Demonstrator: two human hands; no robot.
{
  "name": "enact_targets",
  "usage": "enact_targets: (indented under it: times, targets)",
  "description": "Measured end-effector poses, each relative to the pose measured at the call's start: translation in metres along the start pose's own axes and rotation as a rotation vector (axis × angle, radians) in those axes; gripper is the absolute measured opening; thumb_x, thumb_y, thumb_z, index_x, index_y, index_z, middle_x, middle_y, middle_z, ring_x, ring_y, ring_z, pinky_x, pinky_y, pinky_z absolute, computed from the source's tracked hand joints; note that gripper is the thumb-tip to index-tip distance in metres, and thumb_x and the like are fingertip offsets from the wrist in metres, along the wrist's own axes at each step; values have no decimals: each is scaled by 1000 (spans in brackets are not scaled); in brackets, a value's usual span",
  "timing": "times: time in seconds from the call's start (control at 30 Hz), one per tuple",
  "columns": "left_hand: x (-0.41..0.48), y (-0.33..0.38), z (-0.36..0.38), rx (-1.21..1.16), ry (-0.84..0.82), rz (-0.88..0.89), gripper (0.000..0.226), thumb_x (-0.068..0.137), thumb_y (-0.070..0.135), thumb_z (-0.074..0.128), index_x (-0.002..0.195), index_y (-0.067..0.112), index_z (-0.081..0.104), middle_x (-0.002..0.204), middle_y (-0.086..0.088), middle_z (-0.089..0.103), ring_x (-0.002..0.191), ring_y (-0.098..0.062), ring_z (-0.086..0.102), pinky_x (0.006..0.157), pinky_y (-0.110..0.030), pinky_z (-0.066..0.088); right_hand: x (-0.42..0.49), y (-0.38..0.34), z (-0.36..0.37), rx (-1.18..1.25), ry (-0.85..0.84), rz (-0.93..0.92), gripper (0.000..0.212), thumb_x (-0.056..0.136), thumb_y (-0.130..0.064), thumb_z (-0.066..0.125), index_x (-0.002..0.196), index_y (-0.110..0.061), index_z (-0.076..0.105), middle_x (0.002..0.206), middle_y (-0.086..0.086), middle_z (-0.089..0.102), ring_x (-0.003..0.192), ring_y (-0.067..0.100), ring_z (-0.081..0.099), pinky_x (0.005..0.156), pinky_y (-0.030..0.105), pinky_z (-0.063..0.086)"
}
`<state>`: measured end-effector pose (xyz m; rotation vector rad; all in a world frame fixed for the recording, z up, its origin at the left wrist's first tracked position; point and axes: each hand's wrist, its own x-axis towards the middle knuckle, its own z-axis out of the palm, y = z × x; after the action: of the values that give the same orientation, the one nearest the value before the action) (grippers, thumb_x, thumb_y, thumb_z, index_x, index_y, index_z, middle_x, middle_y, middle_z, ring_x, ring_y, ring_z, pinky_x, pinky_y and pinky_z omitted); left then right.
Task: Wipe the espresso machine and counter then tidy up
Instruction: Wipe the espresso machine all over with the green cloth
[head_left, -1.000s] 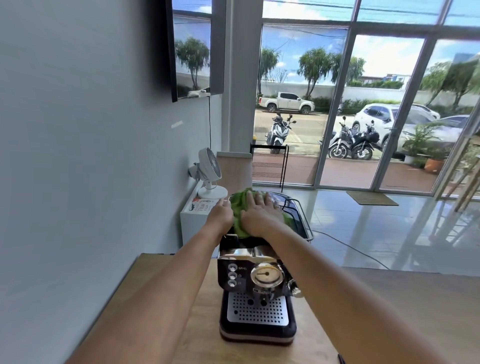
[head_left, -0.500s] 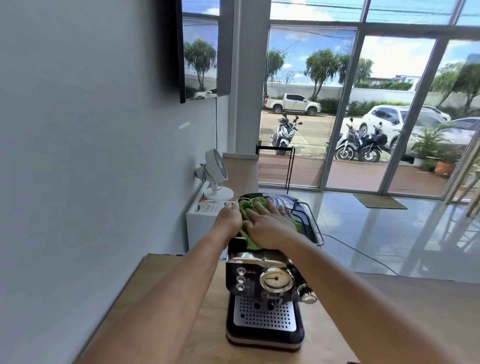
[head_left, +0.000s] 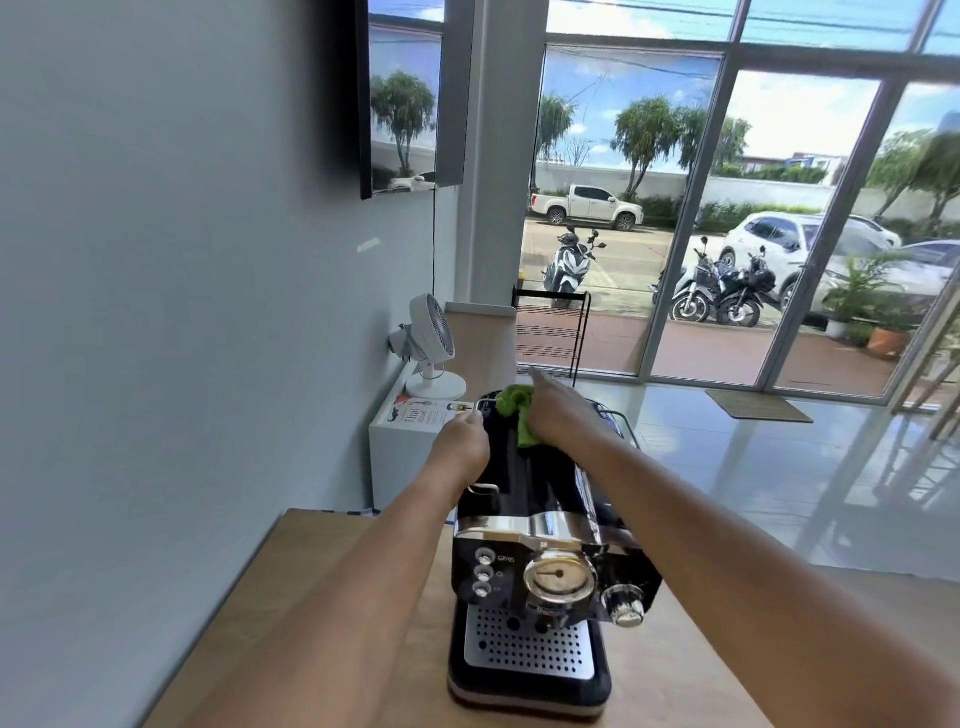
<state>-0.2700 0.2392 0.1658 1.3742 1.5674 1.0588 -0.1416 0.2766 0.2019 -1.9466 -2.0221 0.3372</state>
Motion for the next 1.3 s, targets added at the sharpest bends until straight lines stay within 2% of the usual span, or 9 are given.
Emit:
enact_targets:
  times: [0.13,0.27,0.5,0.63,0.73,0.83,0.97,1.13,1.3]
  targets:
    - [1,-1,0,31,8,-6,40,103,25,26,130,12,52,144,-11,46,128,-24,43,103,-30,30,31,-21,0,-99,-155,-108,54,87,-14,38,136,-30,51,139,9,56,122,30,55,101,40,45]
    - [1,-1,0,44,14,-17,45,104,28,25,136,7,48,147,-10,44,135,-25,39,108,-31,28,44,-19,-11,-135,-288,-113,45,106,-28,32,135,-1,52,146,19,47,131,30,47,98,28,35]
    - [1,0,2,28,44,-35,46,103,30,25,136,6,48,144,-12,46,131,-26,43,105,-33,31,125,37,21,-182,-272,123,77,73,-57,26,137,-22,52,151,11,44,134,31,44,110,51,31]
    - [-2,2,2,39,51,-41,43,103,25,28,135,4,48,144,-13,46,131,-27,42,103,-31,31,44,-15,-8,-242,-252,-65,53,96,-58,30,143,-39,44,155,1,39,140,26,37,113,42,28]
    - [-5,4,1,65,48,-52,43,103,26,26,129,2,52,138,-15,50,126,-27,46,94,-29,32,50,-5,-8,-192,-284,-78,56,99,-56,29,144,-27,47,153,4,41,138,25,39,111,37,28]
    - [-7,6,0,74,50,-80,43,103,24,25,130,0,50,138,-16,49,126,-28,46,96,-31,34,94,29,8,-136,-238,44,76,82,-65,22,137,-22,53,151,9,45,135,29,43,111,53,27]
    - [-9,8,0,75,54,-80,44,103,23,24,133,-2,46,142,-18,45,130,-30,43,104,-34,33,52,12,-3,-212,-115,238,74,79,-53,26,144,-23,44,152,12,41,135,33,41,109,52,31]
    - [-10,8,-1,49,42,-89,44,103,23,24,131,-2,48,141,-20,47,127,-31,45,105,-37,34,4,-8,6,-193,-189,18,63,98,-40,24,157,-26,9,165,8,-3,151,31,-4,122,48,1]
    - [-12,9,-3,-37,13,-91,49,101,32,27,121,0,58,130,-17,57,118,-29,53,102,-37,39,-66,-6,9,-256,-198,-70,62,101,-42,17,157,-24,0,163,10,-16,149,33,-15,121,48,-3]
